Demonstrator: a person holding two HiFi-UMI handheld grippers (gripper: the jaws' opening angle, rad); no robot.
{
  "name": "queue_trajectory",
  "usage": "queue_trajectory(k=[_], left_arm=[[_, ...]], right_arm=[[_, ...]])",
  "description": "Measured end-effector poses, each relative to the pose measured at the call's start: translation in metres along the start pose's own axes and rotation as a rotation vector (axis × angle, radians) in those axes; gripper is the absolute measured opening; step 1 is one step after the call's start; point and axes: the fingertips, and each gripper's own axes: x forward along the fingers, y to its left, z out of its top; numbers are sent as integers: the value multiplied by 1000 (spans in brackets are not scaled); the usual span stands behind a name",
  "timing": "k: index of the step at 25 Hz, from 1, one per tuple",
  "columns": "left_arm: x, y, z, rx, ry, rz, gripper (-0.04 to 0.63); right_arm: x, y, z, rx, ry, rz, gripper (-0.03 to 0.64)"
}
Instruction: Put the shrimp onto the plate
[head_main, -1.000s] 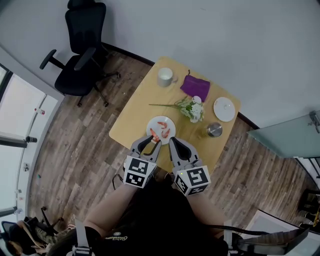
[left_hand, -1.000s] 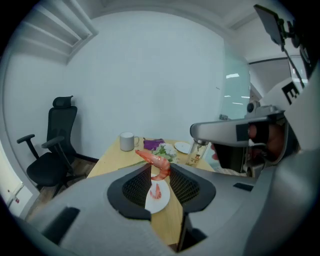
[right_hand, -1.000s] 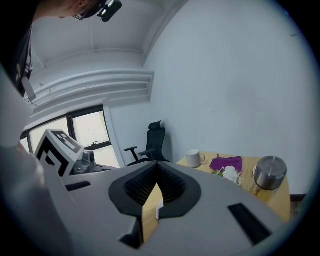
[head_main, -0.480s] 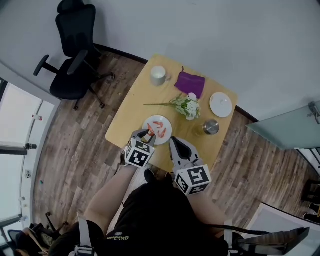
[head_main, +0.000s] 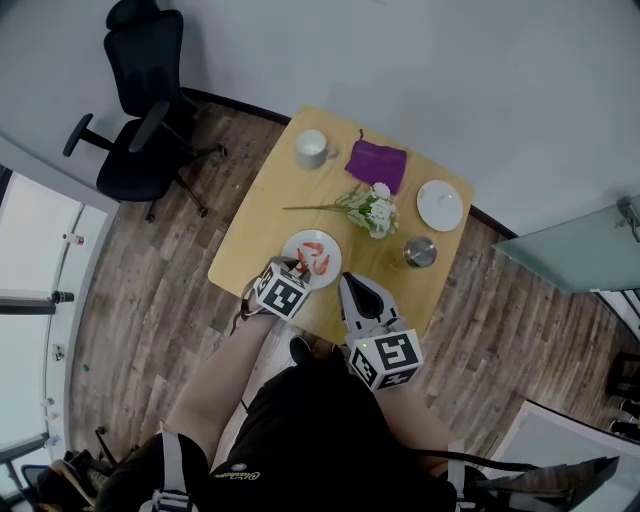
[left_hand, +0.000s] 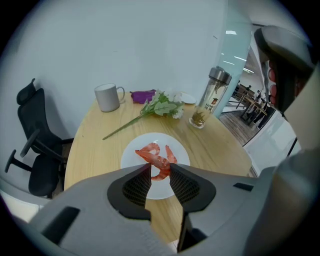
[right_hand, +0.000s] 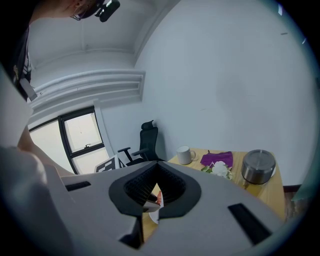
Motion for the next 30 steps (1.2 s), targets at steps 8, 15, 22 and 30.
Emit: queue_trajectory(k=[8,15,22,30], left_arm=[[25,5,-17,36,122,-13,118],[28,12,-3,78,128,-4,118],[41,5,-26,20,239,-68,118],[48,5,-32,48,308,-80,120]], right_arm=[[-3,-3,-3,0,7,-2,2],[-10,-8,-4,2,6,-18,2],[-17,-14,-3,10,-2,-34,2],[-22,-17,-3,24,-11,-41,2]])
